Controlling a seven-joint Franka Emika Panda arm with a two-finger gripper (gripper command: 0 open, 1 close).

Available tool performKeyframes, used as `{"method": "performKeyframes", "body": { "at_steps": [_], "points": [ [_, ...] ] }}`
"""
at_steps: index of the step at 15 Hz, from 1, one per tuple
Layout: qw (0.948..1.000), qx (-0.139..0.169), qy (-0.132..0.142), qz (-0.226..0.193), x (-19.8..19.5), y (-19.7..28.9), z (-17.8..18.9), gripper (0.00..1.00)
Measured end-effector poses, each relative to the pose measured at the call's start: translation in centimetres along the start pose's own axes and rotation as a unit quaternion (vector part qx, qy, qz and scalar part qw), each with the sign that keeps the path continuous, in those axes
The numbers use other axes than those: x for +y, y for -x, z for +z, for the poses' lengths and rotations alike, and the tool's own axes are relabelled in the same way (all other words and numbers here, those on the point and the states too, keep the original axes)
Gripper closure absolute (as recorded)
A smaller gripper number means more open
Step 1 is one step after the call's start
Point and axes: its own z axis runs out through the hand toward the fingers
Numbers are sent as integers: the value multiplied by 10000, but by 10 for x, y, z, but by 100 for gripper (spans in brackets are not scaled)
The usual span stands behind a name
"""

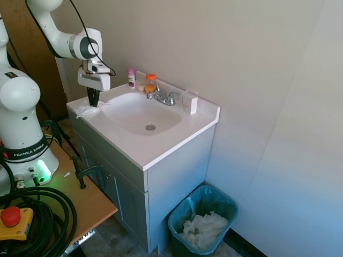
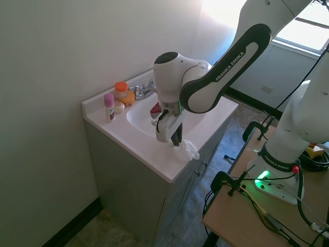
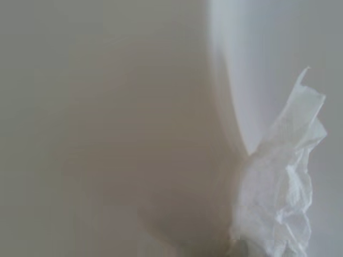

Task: Throw the tissue in the trash bin

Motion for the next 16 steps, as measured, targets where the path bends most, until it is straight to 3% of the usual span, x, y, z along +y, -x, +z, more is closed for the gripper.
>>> {"method": "performKeyframes", "body": {
  "at_steps": [6,8,10,13,16],
  "points": [
    [9995,72,-267,119,0,-9,-10,100],
    [9973,183,-610,364,7,-20,-39,100],
    [9912,444,-1035,692,27,-41,-85,100],
    [9709,739,-1662,1560,83,-94,-151,100],
    [9393,794,-2079,2612,145,-175,-182,100]
  ]
}}
